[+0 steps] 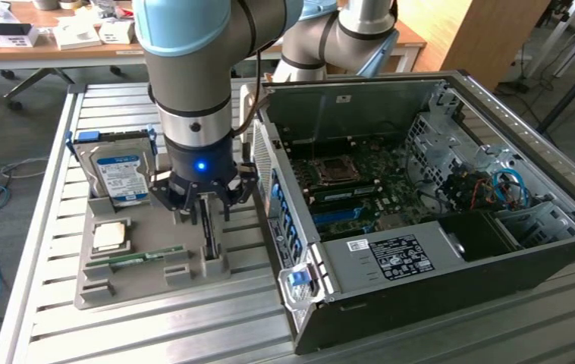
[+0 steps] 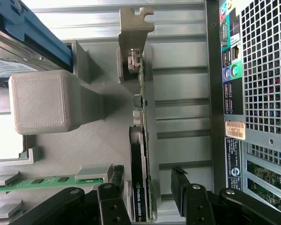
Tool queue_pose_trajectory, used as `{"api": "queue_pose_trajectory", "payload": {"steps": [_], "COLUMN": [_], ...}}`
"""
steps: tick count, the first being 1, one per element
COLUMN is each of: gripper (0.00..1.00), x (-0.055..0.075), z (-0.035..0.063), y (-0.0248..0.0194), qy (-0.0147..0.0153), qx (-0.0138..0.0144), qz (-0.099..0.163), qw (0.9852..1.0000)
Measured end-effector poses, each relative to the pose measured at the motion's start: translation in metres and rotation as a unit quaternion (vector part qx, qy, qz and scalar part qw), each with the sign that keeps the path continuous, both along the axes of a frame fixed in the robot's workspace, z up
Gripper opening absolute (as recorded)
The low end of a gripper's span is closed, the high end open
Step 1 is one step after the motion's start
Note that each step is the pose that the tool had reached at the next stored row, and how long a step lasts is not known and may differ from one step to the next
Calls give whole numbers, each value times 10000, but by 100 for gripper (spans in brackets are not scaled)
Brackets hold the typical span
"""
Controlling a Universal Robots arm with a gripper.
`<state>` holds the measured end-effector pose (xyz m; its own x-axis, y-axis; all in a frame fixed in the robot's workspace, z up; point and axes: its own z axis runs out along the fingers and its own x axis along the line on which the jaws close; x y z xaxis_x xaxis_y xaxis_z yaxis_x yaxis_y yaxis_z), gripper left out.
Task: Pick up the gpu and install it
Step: 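Pick up the gpu and move the gpu toward the slot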
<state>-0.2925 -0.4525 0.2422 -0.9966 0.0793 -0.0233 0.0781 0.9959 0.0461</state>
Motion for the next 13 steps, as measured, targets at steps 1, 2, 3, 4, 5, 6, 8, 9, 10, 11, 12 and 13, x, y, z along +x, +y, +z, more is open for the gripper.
{"api": "queue_pose_trajectory", "payload": {"steps": [1,2,3,4,5,6,8,9,10,11,12,13], "gripper": [53,53,53,53,53,53,53,53,53,53,53,53], "x": [-1,-5,-15,-23,-30,-33,-35,-37,-38,-38,-38,-38], "z": [0,-3,-4,-3,-4,-3,-4,-5,-11,-17,-23,-30], "y": [0,1,1,1,0,1,0,0,0,0,0,0], "qy": [0,-1,-1,0,0,0,0,-1,-1,0,0,0], "qx": [0,1,1,0,0,0,0,1,1,0,0,0], "qz": [0,-1,-1,-1,0,0,1,0,0,0,0,0], "qw": [10000,10000,10000,10000,10000,10000,10000,10000,10000,10000,10000,10000]}}
